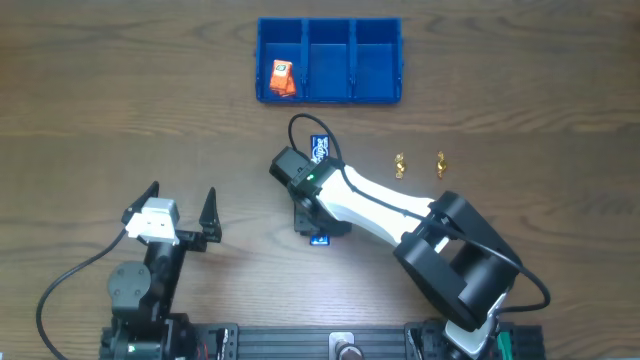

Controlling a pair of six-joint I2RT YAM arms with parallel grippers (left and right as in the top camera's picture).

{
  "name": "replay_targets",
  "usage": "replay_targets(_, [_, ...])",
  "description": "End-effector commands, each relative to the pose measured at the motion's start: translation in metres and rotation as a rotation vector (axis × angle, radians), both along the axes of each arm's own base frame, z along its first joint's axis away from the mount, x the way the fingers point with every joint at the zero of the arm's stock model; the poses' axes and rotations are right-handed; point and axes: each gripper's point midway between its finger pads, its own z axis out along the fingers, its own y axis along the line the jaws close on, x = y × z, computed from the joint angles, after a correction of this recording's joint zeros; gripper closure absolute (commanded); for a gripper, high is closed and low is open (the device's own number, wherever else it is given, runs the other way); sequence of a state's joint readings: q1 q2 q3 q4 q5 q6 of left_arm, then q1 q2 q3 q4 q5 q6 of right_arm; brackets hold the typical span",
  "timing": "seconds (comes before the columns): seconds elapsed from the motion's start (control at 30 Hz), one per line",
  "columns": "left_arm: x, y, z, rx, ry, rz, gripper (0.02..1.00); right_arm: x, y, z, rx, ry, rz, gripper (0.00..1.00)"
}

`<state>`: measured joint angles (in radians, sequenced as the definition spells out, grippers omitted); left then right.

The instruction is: Sort Candies Into Trays

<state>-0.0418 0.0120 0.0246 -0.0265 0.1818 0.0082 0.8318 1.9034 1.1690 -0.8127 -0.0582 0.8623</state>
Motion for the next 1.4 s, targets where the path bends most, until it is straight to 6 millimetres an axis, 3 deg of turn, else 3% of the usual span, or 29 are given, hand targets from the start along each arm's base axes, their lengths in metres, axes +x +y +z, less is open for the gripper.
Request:
replay_targets(0.03, [-0.001, -0.002, -0.016, 0.014, 0.043, -0.016, 0.02, 0.024, -0.003, 0.036, -0.058, -0.097, -0.007, 0.776])
replay_targets(0.13, [-0.001, -0.002, -0.016, 0.014, 0.043, -0.016, 0.02, 0.052, -0.005, 0.089, -0.091, -0.174, 0.011, 0.785])
replay_targets(0.17, [-0.001, -0.002, -0.016, 0.014, 0.043, -0.016, 0.02, 0.068, -0.004, 0.115, -0.081, -0.212, 0.029, 0.785])
replay_targets(0.3, [-0.001, -0.002, -0.016, 0.014, 0.043, -0.016, 0.02, 0.12, -0.007, 0.185, -0.035, -0.361, 0.041, 0.831])
replay_targets(0.37, [-0.001, -0.002, -0.016, 0.014, 0.043, -0.016, 0.023, 0.143, -0.012, 0.209, -0.014, -0.418, 0.029, 0.831])
replay_targets(0.47, [-0.001, -0.002, -0.016, 0.014, 0.043, -0.016, 0.02, 0.185, -0.026, 0.23, -0.023, -0.512, 0.005, 0.838])
replay_targets(0.6, [-0.001, -0.002, -0.016, 0.014, 0.043, -0.016, 0.02, 0.239, -0.034, 0.217, -0.043, -0.583, 0.027, 0.847])
replay_targets(0.67, [-0.001, -0.002, -0.016, 0.014, 0.043, -0.016, 0.02, 0.268, -0.035, 0.194, -0.047, -0.605, 0.028, 0.849])
replay_targets(0.8, [-0.001, -0.002, -0.016, 0.014, 0.043, -0.016, 0.02, 0.298, -0.032, 0.159, -0.047, -0.621, 0.017, 0.877])
replay_targets(0.97, [-0.001, -0.002, -0.016, 0.014, 0.043, -0.016, 0.02, 0.316, -0.028, 0.136, -0.043, -0.639, 0.021, 0.879])
replay_targets(1.27, [-0.001, -0.002, -0.016, 0.014, 0.043, -0.016, 0.02, 0.326, -0.023, 0.142, -0.022, -0.682, 0.012, 0.866])
replay_targets(1.4, [-0.001, -0.002, -0.016, 0.014, 0.043, -0.016, 0.02, 0.326, -0.023, 0.142, -0.021, -0.684, 0.012, 0.63])
